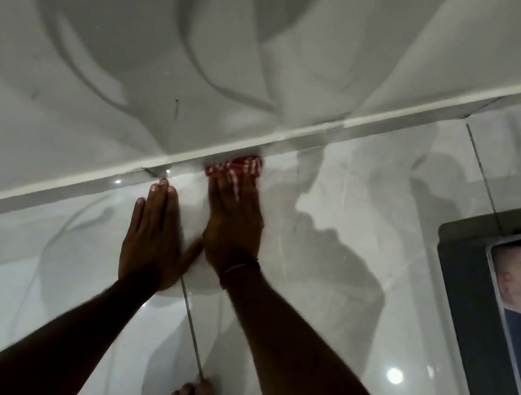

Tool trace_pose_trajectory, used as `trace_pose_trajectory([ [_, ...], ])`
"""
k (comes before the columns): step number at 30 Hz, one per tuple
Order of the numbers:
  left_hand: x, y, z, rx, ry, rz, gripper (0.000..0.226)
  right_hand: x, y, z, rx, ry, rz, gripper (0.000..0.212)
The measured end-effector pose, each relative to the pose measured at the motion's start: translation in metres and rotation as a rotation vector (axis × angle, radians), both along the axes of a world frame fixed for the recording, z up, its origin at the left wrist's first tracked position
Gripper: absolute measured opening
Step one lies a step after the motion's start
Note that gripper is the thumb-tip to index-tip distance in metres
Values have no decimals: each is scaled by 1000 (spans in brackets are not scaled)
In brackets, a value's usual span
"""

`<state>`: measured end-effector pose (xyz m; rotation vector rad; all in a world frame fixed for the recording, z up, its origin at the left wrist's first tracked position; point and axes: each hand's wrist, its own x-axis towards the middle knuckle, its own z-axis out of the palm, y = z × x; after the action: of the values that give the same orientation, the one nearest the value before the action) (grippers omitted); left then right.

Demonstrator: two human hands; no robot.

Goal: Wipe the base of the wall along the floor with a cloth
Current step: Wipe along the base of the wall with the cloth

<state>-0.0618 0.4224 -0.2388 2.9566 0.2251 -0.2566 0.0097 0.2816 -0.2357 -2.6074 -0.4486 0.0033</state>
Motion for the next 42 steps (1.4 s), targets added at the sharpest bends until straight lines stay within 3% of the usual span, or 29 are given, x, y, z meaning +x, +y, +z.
trace_pose_trajectory([
  [6,-1,0,-1,20,-1,-6,103,8,-17,-2,-88,42,207,65],
  [11,0,1,0,0,-2,-9,103,0,5,12,-39,91,-19,71],
  [19,1,-1,2,20,5,-15,104,8,-7,8,-66,90,98,69],
  [25,2,-1,2,25,6,0,105,35,-47,1,-39,19,-46,68],
  [29,1,0,3,27,3,-3,104,77,-103,-3,113,35,-271,54],
  [33,2,-3,1,18,-3,13,104,137,-184,7,-106,-19,-296,69],
  [39,1,-1,0,23,-29,7,104,215,-270,31,-277,258,-449,71],
  [42,1,-1,2,21,-15,14,104,226,-274,35,-415,294,-445,77],
])
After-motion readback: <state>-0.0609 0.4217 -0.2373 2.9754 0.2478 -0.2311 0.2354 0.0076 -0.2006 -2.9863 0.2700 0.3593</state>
